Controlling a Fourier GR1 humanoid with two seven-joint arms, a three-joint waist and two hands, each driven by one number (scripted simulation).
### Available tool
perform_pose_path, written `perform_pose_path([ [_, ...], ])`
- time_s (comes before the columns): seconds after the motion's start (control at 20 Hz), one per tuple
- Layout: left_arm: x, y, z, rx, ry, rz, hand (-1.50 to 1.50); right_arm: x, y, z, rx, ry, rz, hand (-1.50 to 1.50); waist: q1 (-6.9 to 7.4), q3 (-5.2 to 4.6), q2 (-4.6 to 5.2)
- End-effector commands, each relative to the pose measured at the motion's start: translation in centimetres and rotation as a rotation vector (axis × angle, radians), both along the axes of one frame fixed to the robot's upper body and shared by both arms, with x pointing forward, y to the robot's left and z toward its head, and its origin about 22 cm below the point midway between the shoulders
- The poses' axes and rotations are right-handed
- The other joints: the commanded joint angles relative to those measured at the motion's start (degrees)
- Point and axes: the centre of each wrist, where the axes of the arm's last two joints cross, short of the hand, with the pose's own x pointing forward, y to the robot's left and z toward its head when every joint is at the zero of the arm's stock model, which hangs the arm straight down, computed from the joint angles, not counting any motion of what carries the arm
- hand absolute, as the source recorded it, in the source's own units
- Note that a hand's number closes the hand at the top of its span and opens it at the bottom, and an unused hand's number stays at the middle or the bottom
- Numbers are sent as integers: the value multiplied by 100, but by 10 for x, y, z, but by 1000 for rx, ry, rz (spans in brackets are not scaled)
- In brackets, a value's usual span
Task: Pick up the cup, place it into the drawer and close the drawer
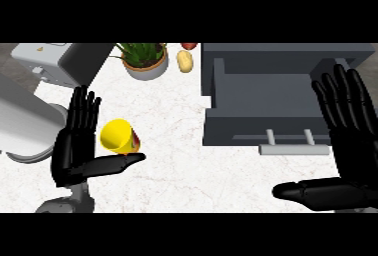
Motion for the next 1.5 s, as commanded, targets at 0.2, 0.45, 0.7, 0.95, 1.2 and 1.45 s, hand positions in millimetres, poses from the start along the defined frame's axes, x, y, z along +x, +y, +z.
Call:
perform_pose_path([
  [0.2, 2, 27, -36, 6, 46, 51, -150, 1, -11, 15, 3, 21, 15, -150, -3, 0, 1],
  [0.45, -4, 27, -68, 1, 88, 44, -150, 1, -3, 7, 16, 27, 7, -150, 1, 0, 2],
  [0.7, 0, 41, -77, 3, 99, 45, -150, -4, 3, 0, 11, 6, 23, -150, -2, 1, 0],
  [0.95, -3, 57, -122, -17, 126, 33, -150, -9, -5, -8, 4, 2, 4, -150, -23, -1, 7],
  [1.2, 2, 57, -135, 1, 108, 61, -150, -2, -14, 6, 9, 8, 22, -150, -11, 0, 4],
  [1.45, 0, 55, -142, 1, 120, 106, -150, -8, 3, 7, -3, 21, 24, -150, -8, 0, 2],
])
